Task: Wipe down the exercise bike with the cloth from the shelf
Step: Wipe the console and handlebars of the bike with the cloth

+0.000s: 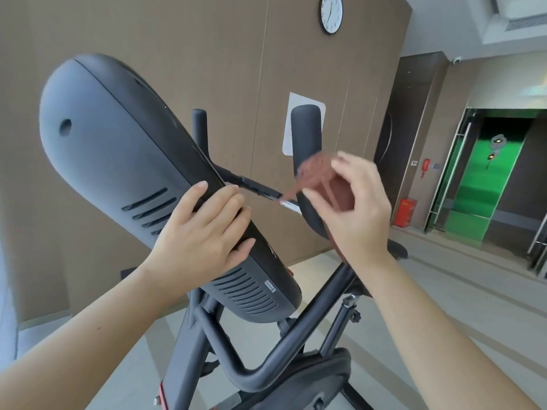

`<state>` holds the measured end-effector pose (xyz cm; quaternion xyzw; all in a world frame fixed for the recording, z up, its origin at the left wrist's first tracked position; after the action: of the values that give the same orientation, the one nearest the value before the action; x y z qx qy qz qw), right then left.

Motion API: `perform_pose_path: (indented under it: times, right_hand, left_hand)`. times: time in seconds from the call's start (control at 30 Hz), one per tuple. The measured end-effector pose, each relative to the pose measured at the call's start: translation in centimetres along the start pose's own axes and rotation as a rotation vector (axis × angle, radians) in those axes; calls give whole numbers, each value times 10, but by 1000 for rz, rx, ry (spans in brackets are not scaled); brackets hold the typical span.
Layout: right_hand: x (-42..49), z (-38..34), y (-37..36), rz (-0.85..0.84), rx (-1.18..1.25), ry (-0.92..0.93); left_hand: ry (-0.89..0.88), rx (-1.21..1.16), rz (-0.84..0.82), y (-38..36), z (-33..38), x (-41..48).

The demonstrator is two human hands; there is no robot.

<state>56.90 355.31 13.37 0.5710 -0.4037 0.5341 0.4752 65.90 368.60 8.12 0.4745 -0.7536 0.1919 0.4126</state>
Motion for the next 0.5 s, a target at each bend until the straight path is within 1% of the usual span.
perform_pose_path:
  times: [0.03, 0.07, 0.1, 0.17, 0.3, 0.37, 0.43, 0.5]
  right_hand:
    - [16, -4, -4, 51, 34, -48]
    - [27, -7, -9, 75, 12, -86]
    - [33, -10, -15, 76, -61, -101]
    - [31, -12, -23, 48, -189, -55]
    - [1, 6, -13, -10, -118, -3]
    - [-19, 13, -10, -64, -138, 92]
    - [-47, 20, -7, -157, -211, 236]
    - [-77, 39, 3, -262, -275, 334]
  left_hand:
    - [1, 3, 0, 0, 0, 0]
    - [4, 7, 0, 0, 0, 0]
    - [9, 8, 0, 0, 1, -1]
    - [24, 0, -1, -1, 3, -2]
    - [72, 8, 35, -2, 6, -7]
    - [102, 1, 43, -4, 9, -8]
    - [112, -24, 28, -7, 20, -10]
    - [94, -41, -8, -12, 38, -12]
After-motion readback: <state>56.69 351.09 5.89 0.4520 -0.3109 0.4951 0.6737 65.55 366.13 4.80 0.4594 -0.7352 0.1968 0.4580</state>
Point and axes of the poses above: each hand's wrist, its own x-axis towards the middle knuckle, its own y-axis out of the back of the hand, z = x × y, the point moved 9 cm from there along x, towards the middle knuckle, and after that the axes turned 5 degrees about x, right-handed, at the moved point
